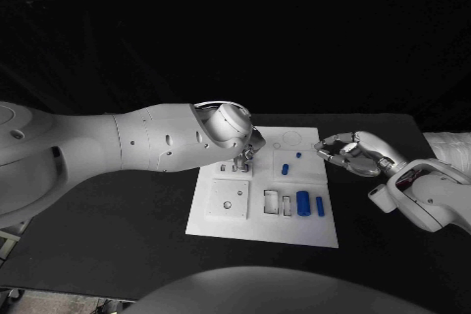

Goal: Assemble the parts on the task board

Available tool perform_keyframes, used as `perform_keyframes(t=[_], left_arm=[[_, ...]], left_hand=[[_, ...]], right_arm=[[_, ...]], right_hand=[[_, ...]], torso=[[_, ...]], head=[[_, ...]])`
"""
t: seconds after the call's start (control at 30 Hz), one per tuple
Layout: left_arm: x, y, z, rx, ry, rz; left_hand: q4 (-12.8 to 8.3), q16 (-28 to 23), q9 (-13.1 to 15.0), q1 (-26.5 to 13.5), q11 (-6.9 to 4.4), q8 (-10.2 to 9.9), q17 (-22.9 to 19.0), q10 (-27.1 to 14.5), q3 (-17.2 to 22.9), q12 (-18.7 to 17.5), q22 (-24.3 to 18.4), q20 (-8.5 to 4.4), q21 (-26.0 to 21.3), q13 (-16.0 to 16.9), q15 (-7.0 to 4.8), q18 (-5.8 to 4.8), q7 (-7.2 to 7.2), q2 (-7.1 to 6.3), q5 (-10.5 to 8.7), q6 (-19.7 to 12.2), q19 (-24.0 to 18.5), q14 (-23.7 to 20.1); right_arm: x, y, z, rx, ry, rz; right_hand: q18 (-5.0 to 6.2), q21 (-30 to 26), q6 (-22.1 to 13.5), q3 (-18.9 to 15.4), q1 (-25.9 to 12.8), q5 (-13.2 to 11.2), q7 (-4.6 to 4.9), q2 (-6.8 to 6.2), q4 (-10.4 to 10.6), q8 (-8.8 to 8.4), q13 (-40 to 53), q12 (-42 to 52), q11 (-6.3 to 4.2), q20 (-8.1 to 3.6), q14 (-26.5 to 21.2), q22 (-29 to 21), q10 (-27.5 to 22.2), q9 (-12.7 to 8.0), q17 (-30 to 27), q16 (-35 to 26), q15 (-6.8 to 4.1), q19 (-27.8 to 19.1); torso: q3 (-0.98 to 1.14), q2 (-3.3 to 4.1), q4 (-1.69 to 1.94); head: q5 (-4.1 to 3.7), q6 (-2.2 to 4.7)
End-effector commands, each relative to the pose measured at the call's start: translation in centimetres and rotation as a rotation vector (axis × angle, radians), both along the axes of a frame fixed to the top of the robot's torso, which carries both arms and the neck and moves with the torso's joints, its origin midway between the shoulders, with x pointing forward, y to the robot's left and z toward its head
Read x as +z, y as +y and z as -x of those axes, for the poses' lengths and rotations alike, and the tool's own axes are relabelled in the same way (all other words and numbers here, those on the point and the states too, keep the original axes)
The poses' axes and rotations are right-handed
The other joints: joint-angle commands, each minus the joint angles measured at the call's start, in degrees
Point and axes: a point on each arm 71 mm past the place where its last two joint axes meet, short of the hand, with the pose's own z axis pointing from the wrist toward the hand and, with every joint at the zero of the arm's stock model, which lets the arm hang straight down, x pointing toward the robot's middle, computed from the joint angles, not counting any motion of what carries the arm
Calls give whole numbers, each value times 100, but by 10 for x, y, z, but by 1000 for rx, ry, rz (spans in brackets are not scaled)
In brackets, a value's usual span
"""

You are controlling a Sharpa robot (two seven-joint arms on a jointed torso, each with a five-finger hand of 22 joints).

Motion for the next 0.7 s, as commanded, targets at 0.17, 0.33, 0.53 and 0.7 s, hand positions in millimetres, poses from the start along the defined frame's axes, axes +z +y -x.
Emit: perform_keyframes(t=[0.17, 0.33, 0.53, 0.7], left_arm=[[-3, -3, 2, -3, 32, 21], [-4, -3, 3, -7, 41, 33], [-4, -4, 3, -13, 48, 45], [-4, -4, 3, -15, 50, 50]], left_hand=[[-40, 14, 45, 147, -36, -17, 1506, 585, 151, 14, 1509, -12, 14, 1507, -38, -88, -29, -2, 60, 95, 597, 604], [-84, 14, 74, 202, -52, -11, 1506, 585, 201, 14, 1509, -22, 14, 1507, -50, -88, -51, -2, 68, 116, 597, 604], [-127, 14, 103, 251, -66, -3, 1506, 585, 232, 14, 1509, -31, 14, 1507, -60, -88, -72, 8, 71, 130, 597, 604], [-223, 14, 211, 328, -105, 74, 1506, 585, 254, 14, 1509, -59, 14, 1507, -90, -88, -134, 46, 76, 197, 597, 604]], right_arm=[[-1, 1, 1, 14, 8, 7], [-1, 0, 0, 12, 10, 9], [-2, 0, 0, 9, 12, 11], [-2, -1, -1, 7, 16, 12]], right_hand=[[-108, 10, 28, 51, 74, 62, 2, 2, 3, 39, 1494, -22, 7, -28, 608, 1428, 626, 9, 1509, 20, 28, 445], [-107, 9, 32, 59, 81, 76, 2, -2, 4, 43, 1494, -22, 7, -28, 608, 1427, 626, 12, 1509, 20, 29, 443], [-104, 0, 36, 66, 86, 88, 2, -3, 4, 47, 1494, -22, 8, -28, 608, 1423, 626, 13, 1509, 20, 29, 434], [-101, -8, 37, 71, 89, 93, 3, -3, 5, 48, 1494, -22, 8, -28, 608, 1419, 626, 14, 1509, 20, 29, 425]], torso=[[0, 1, 1], [1, 3, 2], [1, 3, 1], [1, 1, 1]], head=[[-8, 0], [-6, 0], [1, 0], [12, 0]])
